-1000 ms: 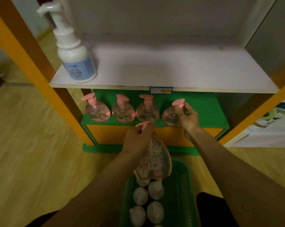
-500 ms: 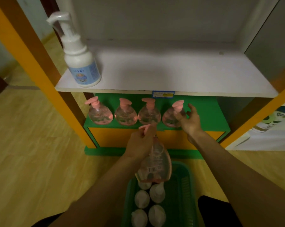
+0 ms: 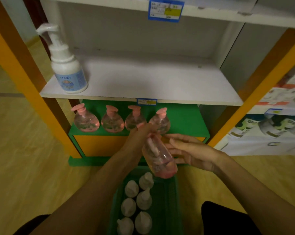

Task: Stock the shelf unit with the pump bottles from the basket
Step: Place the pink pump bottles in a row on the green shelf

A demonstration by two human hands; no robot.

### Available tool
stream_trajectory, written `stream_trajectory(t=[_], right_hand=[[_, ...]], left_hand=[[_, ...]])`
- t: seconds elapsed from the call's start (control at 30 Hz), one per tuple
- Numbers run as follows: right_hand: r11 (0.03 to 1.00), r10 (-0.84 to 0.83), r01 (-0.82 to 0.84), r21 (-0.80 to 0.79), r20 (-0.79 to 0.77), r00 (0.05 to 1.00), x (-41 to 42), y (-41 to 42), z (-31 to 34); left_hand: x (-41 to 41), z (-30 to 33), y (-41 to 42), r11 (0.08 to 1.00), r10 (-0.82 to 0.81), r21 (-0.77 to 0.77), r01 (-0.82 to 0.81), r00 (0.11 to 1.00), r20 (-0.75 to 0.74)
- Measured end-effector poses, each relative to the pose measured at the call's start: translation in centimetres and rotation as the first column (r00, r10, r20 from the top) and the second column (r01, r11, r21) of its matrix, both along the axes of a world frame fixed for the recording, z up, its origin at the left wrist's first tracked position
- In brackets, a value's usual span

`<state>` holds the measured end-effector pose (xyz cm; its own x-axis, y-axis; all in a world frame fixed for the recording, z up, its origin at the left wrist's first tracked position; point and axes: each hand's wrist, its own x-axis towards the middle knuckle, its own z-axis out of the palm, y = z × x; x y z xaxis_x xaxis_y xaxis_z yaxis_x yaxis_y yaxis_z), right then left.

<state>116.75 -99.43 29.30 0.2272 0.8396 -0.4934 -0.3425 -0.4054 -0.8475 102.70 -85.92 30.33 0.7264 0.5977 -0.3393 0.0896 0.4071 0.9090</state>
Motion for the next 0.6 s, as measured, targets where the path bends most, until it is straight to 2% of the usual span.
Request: stream_trajectory(t=[0.1, 0.2, 0.27, 0.4, 0.5, 0.6], right_hand=[[0.987, 0.153, -0.145, 0.074, -0.118, 0.981, -0.8, -1.2, 0.5], [0.983, 0.184, -0.181, 0.031, -0.158, 0.970, -1.0, -2.1, 0.4], [0.971, 0.236, -0.239, -0.007, -0.141, 0.962, -1.2, -2.4, 0.3], [0.926, 0.374, -0.373, -0.055, 0.020, 0.927, -1.6, -2.6, 0.4], [0.961, 0.275, -0.270, -0.054, 0.123, 0.954, -1.5, -2.7, -0.1], [0.998, 0.060, -0.053, -0.034, 0.220, 0.974, -0.9, -2.5, -1.0]], left_hand=[[0.4, 0.2, -0.8, 0.994, -0.106, -0.014, 0.108, 0.986, 0.132], [0.6, -0.1, -1.5, 0.982, -0.180, -0.018, 0.188, 0.960, 0.216], [0.8, -0.2, -2.0, 0.974, -0.225, 0.030, 0.223, 0.962, 0.156], [1.1, -0.5, -2.3, 0.953, -0.248, 0.164, 0.254, 0.967, -0.061], [0.8, -0.5, -2.0, 0.955, -0.235, 0.168, 0.243, 0.970, -0.066], [0.8, -0.1, -2.0, 0.964, -0.142, 0.209, 0.164, 0.983, -0.114]])
